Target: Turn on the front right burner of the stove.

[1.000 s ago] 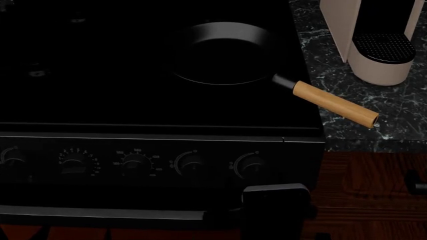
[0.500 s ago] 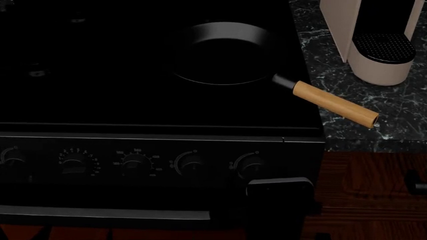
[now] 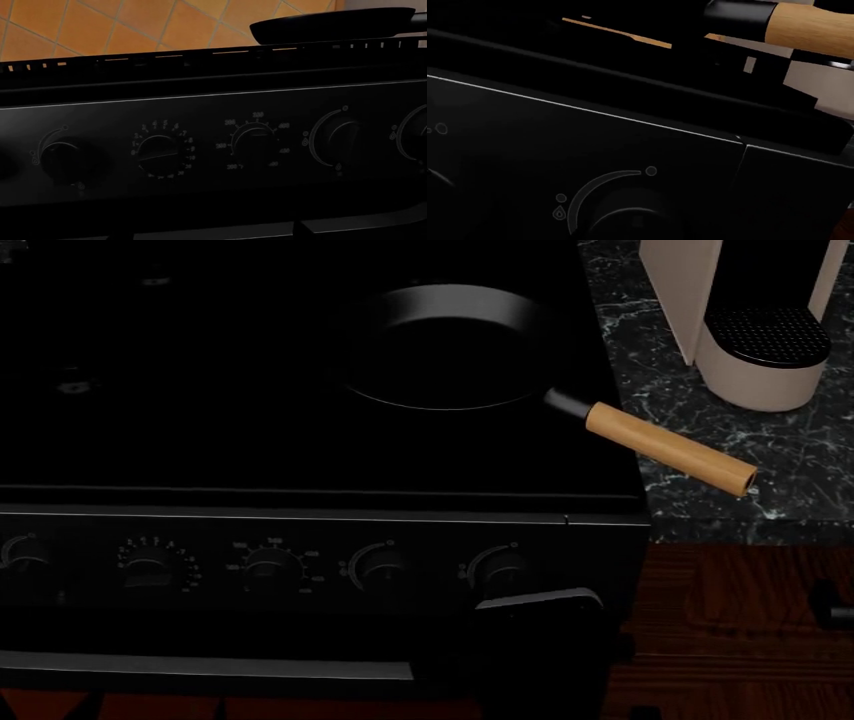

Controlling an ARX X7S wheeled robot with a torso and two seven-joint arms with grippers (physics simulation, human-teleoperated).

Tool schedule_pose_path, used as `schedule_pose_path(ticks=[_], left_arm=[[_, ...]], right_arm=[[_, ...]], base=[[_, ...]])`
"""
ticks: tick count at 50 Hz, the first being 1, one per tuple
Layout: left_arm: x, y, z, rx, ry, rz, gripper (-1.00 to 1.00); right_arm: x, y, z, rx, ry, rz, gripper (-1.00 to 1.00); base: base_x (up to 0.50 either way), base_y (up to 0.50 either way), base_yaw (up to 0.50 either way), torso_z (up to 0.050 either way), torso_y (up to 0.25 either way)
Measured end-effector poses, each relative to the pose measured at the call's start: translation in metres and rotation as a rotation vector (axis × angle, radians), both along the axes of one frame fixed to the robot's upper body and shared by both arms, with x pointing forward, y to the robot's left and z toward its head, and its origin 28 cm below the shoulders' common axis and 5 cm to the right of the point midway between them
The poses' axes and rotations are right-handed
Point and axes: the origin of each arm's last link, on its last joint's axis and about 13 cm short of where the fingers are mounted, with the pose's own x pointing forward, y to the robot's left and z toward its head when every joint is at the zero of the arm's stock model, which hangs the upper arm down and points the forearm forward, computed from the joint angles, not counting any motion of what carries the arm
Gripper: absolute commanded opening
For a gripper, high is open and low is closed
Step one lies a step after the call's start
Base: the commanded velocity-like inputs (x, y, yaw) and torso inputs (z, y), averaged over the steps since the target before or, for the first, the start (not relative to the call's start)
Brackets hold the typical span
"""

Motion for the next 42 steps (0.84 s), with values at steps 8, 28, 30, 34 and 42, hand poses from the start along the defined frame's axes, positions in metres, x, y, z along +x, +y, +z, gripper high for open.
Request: schedule_pose_path(ticks=[8,28,30,34,42], left_arm=[[0.000,0.000,0.000,0.001,0.001,0.000,1.00],[0.001,0.000,-0.001,0.004,0.003,0.000,1.00],[0.001,0.000,-0.001,0.005,0.003,0.000,1.00],[0.001,0.000,-0.001,0.006,0.003,0.000,1.00],[0.001,0.000,-0.001,0.006,0.004,-0.001,1.00]], right_arm=[[0.000,0.001,-0.001,-0.149,0.000,-0.016,-1.00],[0.005,-0.006,0.002,-0.473,0.008,-0.011,-1.00],[0.006,-0.007,0.002,-0.503,0.010,-0.008,-1.00],[0.008,-0.010,0.005,-0.568,0.018,0.000,-1.00],[0.012,-0.014,0.009,-0.713,0.033,0.015,-1.00]], base=[[0.01,0.00,0.01,0.000,0.000],[0.01,0.00,0.01,-0.001,0.000],[0.01,0.00,0.01,0.000,0.000],[0.01,0.00,0.01,-0.003,0.000],[0.01,0.00,0.01,-0.001,0.000]])
